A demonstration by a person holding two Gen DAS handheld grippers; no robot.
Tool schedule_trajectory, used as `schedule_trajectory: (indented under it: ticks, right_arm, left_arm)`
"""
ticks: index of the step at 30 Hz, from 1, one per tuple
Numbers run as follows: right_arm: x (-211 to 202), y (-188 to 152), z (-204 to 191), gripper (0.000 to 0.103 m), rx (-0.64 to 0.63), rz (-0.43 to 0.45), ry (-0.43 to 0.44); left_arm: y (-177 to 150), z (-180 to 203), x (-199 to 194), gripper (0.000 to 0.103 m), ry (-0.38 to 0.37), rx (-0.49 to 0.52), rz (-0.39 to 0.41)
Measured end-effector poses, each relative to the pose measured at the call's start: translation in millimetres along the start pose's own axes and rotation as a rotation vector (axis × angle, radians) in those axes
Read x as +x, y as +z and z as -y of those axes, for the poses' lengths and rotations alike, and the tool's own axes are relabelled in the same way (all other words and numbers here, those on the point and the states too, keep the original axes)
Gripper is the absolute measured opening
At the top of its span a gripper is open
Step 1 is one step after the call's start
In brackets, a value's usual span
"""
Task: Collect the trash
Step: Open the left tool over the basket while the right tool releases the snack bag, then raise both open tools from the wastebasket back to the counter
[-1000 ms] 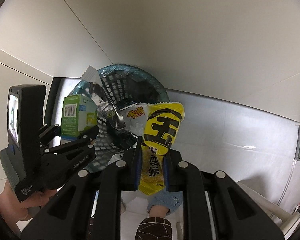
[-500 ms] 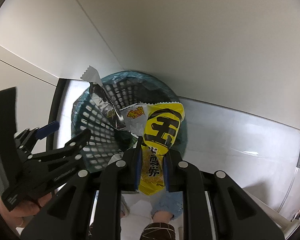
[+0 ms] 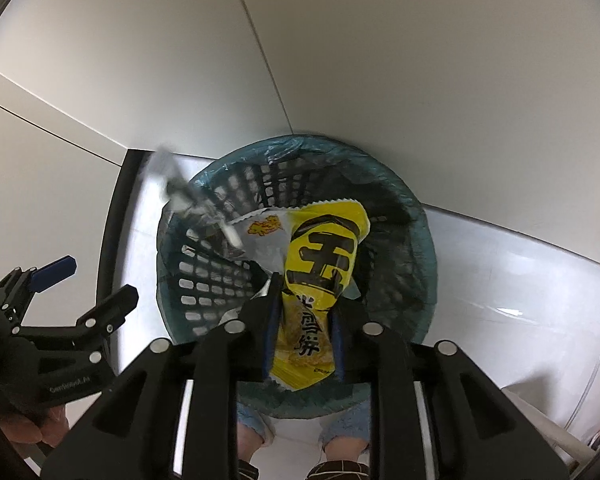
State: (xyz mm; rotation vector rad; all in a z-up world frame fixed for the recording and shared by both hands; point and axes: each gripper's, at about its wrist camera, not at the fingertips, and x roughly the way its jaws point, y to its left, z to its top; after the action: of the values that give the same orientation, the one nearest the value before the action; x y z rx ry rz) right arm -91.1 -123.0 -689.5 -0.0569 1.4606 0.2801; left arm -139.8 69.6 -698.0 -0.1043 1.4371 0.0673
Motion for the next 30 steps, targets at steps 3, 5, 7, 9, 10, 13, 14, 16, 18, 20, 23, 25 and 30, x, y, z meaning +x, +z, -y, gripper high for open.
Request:
schedule_trajectory:
  ticks: [3,5,7,9,10,13,14,16,18,20,23,25,30]
  right_arm:
    - [3.7,0.2,-2.7,0.027,0.001,-0.005,-0.003]
    - [3.1,-0.7,-3.8,0.035,0.002,-0.007,0.002]
    - [0.5,-0.9,-6.0,0.047,-0.001,0.001,-0.001]
    - [-2.6,-0.6,-6.9,0.056,-0.003,0.014,-0.006]
    - [-3.2,-0.8,-7.1,0.060,-0.003,0.016,-0.007]
    - [-10.1,0.1,-5.4,0.074,0.010,0.021,-0.017]
    - [-12.5,0.6,-4.5,0.078,0.016,0.021,-0.024]
    - [-19.6,1.0,-3.3,0.083,0.026,0.024,-0.036]
    - [-28.6,0.8,-2.3,0.086,0.031,0.032,-0.043]
    - [-41.6,0.8,-0.6,0.089,0.034,0.045,-0.057]
    - [-64.2,1.2,-0.1,0.091,0.035,0.067,-0.074]
    - [-81.9,2.2,-1.7,0.093,0.023,0.083,-0.095]
    - [-132.7,5.9,-7.2,0.093,-0.020,0.120,-0.142]
  left_arm:
    - [-0.4,-5.3,-1.5,0.097,-0.007,-0.025,0.001]
    - [0.2,-7.7,-3.3,0.097,-0.006,-0.039,0.008]
    - [1.2,-9.0,-4.3,0.097,-0.006,-0.048,0.013]
    - [2.1,-9.4,-5.2,0.097,0.006,-0.049,0.015]
    - [2.3,-8.9,-5.9,0.097,0.010,-0.049,0.013]
    - [4.3,-8.2,-8.6,0.097,0.024,-0.051,0.006]
    - [4.7,-8.6,-10.5,0.097,0.019,-0.056,0.007]
    - [4.9,-10.6,-14.1,0.097,0.016,-0.069,0.017]
    - [6.0,-11.2,-21.2,0.097,0.020,-0.071,0.029]
    - [7.7,-11.0,-30.0,0.097,0.024,-0.072,0.035]
    - [11.1,-9.4,-47.8,0.097,0.044,-0.073,0.045]
    - [12.9,-6.8,-64.5,0.097,0.059,-0.068,0.061]
    - [18.2,-1.4,-114.7,0.097,0.044,-0.057,0.093]
